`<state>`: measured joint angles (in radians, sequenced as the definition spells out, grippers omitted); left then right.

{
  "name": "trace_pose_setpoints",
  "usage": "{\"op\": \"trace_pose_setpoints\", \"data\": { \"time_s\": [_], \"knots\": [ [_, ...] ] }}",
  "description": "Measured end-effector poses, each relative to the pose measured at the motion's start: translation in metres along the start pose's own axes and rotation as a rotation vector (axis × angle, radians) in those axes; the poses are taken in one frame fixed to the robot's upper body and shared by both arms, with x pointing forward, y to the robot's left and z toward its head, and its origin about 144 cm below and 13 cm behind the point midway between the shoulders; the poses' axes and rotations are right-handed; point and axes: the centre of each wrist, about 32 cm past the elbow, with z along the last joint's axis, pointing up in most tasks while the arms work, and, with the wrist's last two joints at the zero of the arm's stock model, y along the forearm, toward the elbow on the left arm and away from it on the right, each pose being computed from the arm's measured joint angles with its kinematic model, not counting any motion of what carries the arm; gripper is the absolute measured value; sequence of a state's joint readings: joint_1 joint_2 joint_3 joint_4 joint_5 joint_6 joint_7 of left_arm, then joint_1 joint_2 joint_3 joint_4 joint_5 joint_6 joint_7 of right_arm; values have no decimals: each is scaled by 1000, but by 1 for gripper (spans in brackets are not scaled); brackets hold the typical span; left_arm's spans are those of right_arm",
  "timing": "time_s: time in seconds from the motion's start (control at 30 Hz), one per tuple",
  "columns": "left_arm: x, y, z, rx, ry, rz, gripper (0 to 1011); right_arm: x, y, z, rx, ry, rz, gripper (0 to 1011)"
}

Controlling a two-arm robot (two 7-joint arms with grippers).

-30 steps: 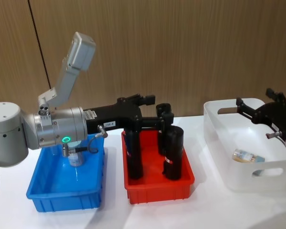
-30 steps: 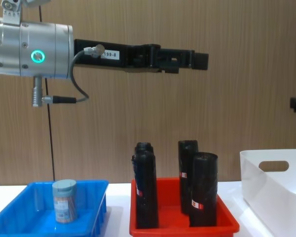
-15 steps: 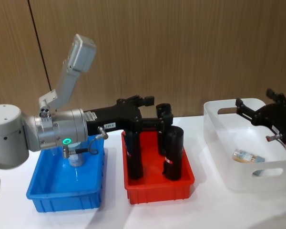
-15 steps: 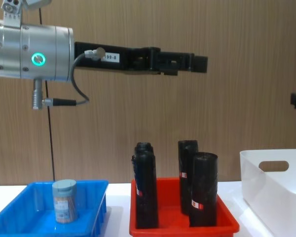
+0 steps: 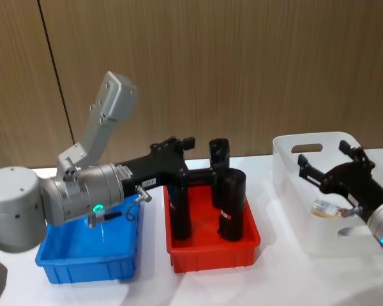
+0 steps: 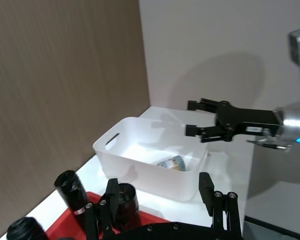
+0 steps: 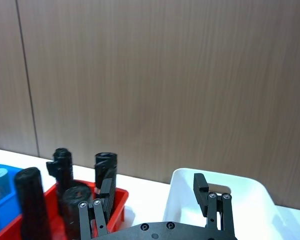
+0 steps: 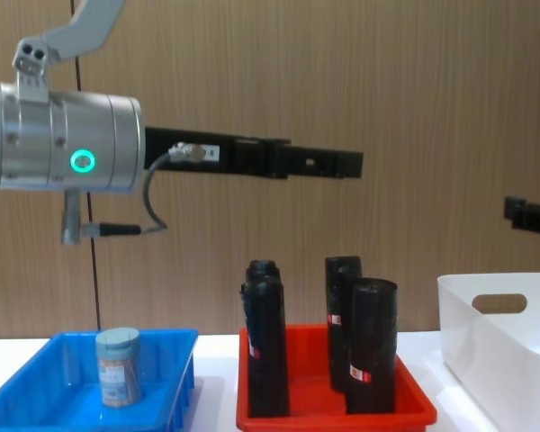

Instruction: Pick the cotton swabs from the blue box and place them into the white box.

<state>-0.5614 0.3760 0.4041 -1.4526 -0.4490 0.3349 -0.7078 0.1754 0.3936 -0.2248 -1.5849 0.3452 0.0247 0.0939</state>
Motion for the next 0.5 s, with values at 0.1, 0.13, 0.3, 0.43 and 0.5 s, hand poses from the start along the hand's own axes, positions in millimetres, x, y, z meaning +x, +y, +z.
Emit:
{"op": "trace_pose_setpoints", "data": {
  "time_s": [0.1,0.13,0.3,0.43,0.5],
  "knots": [
    [-5,0,-6,0,-12,34,1004,-8,-6,-2,-2,5,6,1002],
    [-6,0,-7,0,-17,46,1004,-10,-8,-2,-2,7,8,1001],
    [-14,0,-17,-1,-41,108,1004,-25,-19,-4,-2,17,19,1002],
    [-20,0,-24,-3,-56,151,1004,-34,-27,-5,-3,26,26,1001],
    [-24,0,-28,-7,-67,178,1004,-38,-30,-5,-3,28,28,1002]
  ]
}}
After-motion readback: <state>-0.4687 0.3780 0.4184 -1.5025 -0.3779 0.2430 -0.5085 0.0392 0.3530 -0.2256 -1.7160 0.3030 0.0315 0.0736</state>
